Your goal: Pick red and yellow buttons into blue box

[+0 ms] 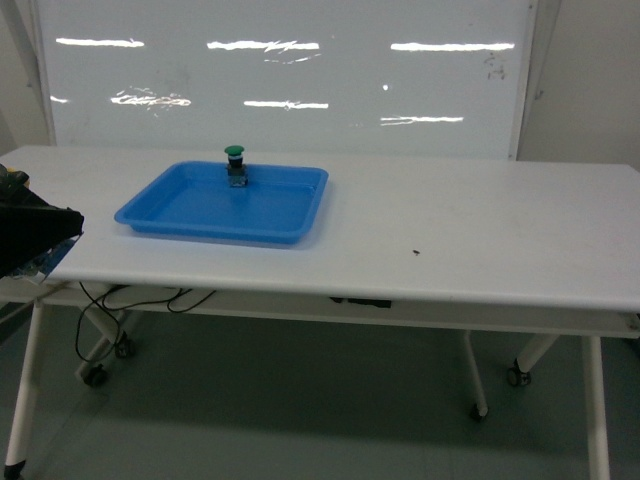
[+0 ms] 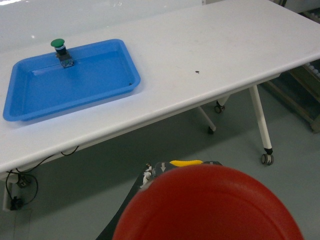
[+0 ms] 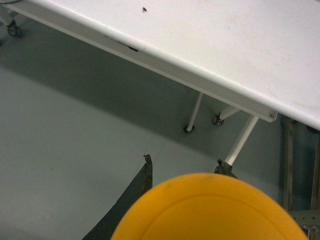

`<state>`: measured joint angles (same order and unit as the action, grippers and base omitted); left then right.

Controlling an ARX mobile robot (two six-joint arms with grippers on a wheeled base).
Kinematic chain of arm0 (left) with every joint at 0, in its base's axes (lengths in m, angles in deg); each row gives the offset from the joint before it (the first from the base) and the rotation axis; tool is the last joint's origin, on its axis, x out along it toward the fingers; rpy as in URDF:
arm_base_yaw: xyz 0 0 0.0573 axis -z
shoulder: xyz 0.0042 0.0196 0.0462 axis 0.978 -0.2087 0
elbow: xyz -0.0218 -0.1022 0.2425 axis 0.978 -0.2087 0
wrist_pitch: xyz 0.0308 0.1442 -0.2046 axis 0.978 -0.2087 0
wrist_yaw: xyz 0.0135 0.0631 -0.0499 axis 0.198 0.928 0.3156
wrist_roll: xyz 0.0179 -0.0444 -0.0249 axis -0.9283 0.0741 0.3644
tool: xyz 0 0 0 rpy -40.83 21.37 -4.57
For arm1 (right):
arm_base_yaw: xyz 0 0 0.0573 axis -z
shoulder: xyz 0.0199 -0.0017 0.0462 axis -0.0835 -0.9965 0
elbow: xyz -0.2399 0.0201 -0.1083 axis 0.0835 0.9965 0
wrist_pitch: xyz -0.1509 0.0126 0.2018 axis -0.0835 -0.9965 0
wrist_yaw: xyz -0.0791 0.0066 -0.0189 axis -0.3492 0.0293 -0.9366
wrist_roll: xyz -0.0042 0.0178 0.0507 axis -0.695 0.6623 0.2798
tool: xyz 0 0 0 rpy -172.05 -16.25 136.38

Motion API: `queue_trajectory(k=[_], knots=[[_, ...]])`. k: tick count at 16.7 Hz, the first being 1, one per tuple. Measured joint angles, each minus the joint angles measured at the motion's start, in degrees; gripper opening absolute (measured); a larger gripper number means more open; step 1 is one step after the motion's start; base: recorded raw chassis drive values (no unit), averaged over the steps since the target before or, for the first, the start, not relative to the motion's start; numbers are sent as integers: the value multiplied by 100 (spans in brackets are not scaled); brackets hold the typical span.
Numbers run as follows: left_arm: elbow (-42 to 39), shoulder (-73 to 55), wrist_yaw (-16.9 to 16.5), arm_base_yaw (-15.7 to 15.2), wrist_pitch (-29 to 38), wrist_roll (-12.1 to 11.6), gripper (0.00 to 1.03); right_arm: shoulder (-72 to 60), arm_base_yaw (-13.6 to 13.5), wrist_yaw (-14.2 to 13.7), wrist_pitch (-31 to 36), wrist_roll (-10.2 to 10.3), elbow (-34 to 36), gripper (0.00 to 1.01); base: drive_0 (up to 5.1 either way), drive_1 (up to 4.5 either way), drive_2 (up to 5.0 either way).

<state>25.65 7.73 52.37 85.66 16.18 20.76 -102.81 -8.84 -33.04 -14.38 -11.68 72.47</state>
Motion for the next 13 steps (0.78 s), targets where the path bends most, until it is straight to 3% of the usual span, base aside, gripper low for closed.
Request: queue_trajectory(k=[13], knots=[[0, -2, 0, 2, 0, 0, 25, 0, 0, -11, -11, 0, 0, 32, 477, -227, -227]])
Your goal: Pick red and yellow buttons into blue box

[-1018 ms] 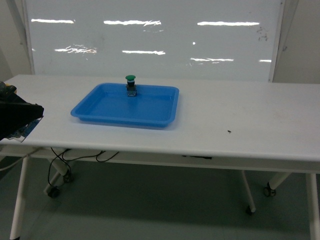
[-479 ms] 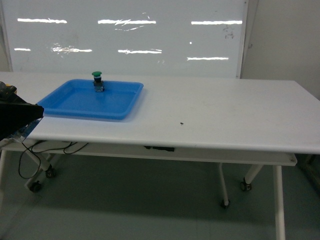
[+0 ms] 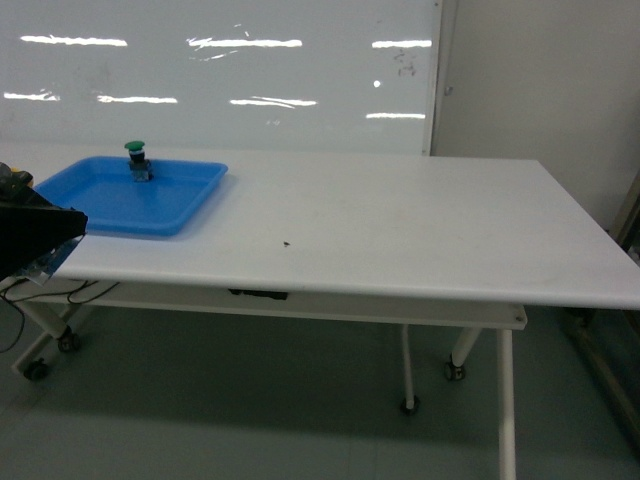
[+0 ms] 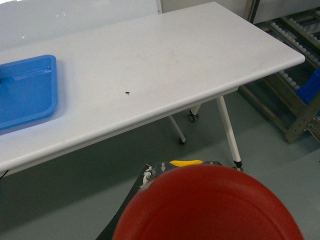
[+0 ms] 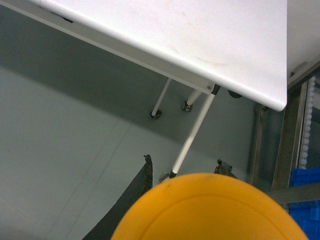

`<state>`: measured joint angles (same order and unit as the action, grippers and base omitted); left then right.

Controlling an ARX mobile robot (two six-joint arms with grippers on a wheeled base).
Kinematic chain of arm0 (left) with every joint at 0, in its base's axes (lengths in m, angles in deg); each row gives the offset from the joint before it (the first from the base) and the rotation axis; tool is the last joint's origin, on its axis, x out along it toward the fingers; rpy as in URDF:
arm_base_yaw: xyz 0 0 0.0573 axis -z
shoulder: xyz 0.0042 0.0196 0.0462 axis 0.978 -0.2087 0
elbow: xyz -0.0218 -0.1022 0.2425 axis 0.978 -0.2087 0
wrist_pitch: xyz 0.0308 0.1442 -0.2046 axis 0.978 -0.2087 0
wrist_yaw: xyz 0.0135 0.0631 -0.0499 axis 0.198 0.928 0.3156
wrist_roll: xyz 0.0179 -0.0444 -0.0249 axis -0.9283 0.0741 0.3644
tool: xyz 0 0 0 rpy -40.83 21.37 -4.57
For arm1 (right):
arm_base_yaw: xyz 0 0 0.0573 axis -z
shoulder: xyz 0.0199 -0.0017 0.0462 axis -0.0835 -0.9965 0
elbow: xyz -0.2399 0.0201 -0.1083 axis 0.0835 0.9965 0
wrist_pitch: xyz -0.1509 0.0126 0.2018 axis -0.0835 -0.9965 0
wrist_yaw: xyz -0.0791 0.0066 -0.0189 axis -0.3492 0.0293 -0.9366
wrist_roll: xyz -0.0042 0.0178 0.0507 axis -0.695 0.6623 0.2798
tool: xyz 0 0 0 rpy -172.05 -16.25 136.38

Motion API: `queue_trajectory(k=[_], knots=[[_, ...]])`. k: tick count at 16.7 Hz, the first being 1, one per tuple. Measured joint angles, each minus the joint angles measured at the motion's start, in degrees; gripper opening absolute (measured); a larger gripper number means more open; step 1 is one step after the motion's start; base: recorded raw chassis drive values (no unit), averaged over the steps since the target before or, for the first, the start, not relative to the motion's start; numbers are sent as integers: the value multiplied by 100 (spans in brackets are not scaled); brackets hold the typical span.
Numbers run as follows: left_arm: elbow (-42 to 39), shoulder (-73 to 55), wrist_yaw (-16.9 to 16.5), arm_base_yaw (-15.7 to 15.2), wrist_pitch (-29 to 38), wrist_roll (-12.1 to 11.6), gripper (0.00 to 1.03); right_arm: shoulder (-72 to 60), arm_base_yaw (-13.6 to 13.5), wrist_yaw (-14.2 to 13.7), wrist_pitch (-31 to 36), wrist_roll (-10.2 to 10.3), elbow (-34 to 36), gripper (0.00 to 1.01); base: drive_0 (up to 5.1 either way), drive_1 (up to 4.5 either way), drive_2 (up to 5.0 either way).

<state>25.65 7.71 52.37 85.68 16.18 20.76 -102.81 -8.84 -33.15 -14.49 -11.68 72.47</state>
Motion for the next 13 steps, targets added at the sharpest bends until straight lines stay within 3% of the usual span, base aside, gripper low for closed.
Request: queue_trajectory(k=[13], knots=[[0, 0, 2, 0, -11, 0, 25, 0, 0, 2, -13, 0, 0, 32, 484, -237, -237]])
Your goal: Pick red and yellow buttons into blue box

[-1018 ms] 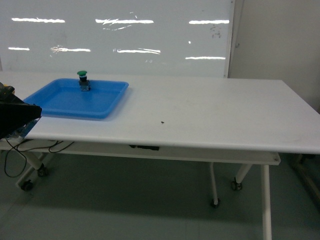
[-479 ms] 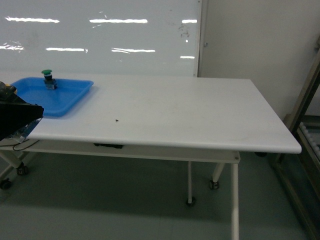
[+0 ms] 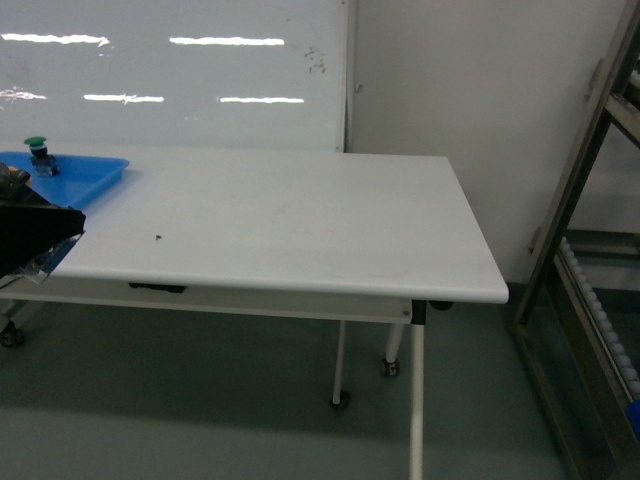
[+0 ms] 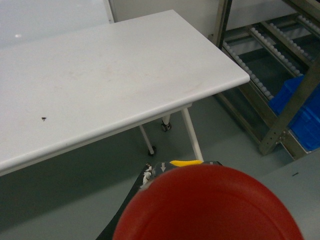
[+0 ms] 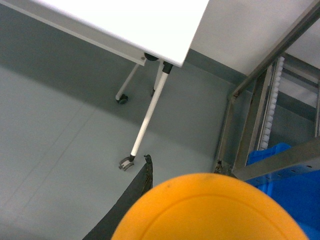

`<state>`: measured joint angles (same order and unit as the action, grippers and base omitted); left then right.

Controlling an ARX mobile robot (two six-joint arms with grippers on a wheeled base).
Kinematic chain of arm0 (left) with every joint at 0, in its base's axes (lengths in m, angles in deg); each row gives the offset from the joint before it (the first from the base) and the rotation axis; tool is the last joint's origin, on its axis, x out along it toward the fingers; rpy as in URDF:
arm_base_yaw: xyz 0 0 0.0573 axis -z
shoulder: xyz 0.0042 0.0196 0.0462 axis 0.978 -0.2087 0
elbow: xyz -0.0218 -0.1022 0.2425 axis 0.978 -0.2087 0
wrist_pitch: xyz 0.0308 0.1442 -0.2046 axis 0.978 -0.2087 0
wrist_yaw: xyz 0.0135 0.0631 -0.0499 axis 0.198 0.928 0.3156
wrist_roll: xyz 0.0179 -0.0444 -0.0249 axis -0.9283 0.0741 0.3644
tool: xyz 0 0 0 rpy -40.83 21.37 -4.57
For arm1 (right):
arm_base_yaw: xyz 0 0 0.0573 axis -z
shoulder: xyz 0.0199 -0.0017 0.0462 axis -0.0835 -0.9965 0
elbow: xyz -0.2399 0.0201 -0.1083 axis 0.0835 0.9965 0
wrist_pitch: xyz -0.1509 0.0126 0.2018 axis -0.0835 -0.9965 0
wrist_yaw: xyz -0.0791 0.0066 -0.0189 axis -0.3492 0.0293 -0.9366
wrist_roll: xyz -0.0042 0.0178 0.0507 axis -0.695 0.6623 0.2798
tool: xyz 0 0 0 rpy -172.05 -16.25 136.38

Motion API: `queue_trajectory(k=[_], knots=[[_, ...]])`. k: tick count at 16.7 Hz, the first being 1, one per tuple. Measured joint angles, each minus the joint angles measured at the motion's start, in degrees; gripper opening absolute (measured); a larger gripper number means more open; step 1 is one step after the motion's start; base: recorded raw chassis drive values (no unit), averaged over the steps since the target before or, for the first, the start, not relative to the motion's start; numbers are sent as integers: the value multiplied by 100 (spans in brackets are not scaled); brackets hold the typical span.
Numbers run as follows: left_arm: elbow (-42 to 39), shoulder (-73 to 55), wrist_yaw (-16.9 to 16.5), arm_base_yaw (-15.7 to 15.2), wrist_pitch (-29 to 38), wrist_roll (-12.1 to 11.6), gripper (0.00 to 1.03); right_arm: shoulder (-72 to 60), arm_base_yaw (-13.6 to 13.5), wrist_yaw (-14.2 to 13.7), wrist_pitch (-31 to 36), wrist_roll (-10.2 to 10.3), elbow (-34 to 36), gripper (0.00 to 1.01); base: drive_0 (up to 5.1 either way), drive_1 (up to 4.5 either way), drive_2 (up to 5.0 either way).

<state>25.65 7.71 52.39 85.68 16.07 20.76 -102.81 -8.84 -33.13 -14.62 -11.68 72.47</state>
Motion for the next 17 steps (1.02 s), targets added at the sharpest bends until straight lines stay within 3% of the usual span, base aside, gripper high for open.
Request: queue_trajectory(k=[17], knots=[[0, -4, -2, 0, 4, 0, 25, 0, 0, -2, 0, 0, 0, 32, 490, -247, -247]])
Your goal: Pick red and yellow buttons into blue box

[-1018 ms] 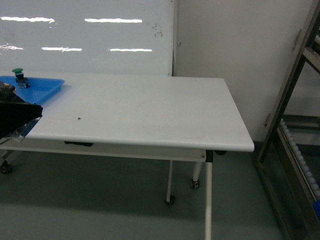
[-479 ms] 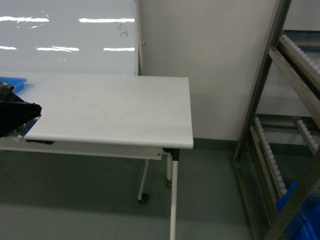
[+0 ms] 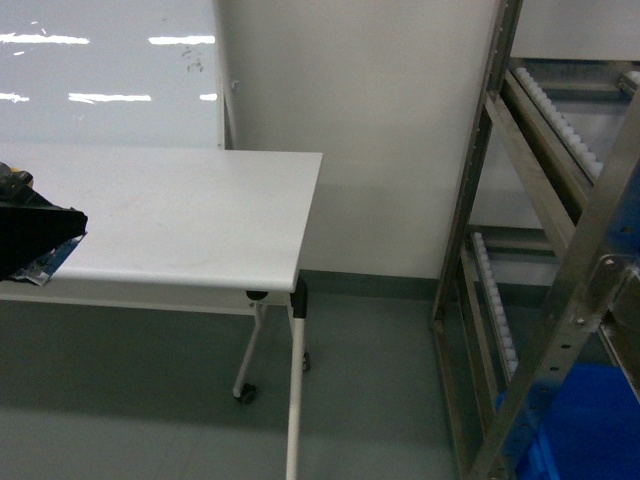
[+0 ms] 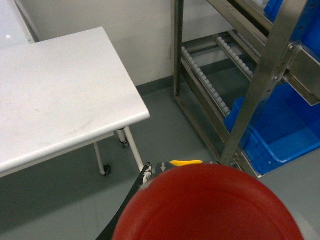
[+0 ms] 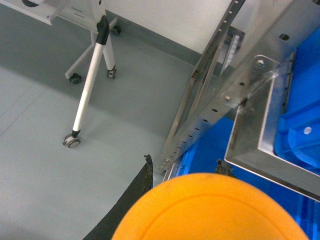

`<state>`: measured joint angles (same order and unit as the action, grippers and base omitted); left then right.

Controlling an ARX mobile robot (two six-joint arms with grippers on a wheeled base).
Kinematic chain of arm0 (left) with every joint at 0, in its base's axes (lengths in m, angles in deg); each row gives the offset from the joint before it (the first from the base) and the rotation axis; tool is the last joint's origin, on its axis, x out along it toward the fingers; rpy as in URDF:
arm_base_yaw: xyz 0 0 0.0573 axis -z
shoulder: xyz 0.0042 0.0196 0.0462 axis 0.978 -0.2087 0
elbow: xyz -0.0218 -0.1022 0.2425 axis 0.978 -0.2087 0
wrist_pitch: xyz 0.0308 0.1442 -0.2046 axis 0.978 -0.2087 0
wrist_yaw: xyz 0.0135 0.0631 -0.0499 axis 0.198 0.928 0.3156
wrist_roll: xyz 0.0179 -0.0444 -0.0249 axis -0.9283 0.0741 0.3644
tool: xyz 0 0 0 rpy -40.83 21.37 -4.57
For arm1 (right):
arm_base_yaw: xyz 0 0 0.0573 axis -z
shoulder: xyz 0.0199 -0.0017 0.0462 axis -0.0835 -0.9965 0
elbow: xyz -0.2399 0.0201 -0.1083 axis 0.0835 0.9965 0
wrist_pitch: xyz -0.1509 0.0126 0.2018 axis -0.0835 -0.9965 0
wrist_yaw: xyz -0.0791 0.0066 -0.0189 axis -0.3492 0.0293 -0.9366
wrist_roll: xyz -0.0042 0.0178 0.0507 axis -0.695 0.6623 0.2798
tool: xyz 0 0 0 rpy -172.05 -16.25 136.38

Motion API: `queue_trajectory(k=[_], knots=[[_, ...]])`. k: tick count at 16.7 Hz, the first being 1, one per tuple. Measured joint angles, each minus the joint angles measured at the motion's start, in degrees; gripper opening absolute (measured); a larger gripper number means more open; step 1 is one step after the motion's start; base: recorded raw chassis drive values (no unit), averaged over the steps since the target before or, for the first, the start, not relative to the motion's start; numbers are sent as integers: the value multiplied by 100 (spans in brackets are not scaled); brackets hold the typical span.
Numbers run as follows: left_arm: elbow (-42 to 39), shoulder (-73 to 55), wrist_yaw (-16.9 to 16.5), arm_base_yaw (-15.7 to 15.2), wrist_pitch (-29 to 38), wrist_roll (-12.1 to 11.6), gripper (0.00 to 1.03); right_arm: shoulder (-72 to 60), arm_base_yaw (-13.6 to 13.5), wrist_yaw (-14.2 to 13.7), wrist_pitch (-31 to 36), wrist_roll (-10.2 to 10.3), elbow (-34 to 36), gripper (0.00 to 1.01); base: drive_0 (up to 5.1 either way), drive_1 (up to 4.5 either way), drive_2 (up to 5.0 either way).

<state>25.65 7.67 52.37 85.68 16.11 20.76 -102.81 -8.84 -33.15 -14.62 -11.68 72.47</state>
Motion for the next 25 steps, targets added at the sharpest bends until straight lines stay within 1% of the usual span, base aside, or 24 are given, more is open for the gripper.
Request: queue_trajectory(k=[25], knots=[[0, 0, -2, 4, -4, 0, 25, 0, 0, 0, 2, 0, 0, 32, 501, -239, -239]])
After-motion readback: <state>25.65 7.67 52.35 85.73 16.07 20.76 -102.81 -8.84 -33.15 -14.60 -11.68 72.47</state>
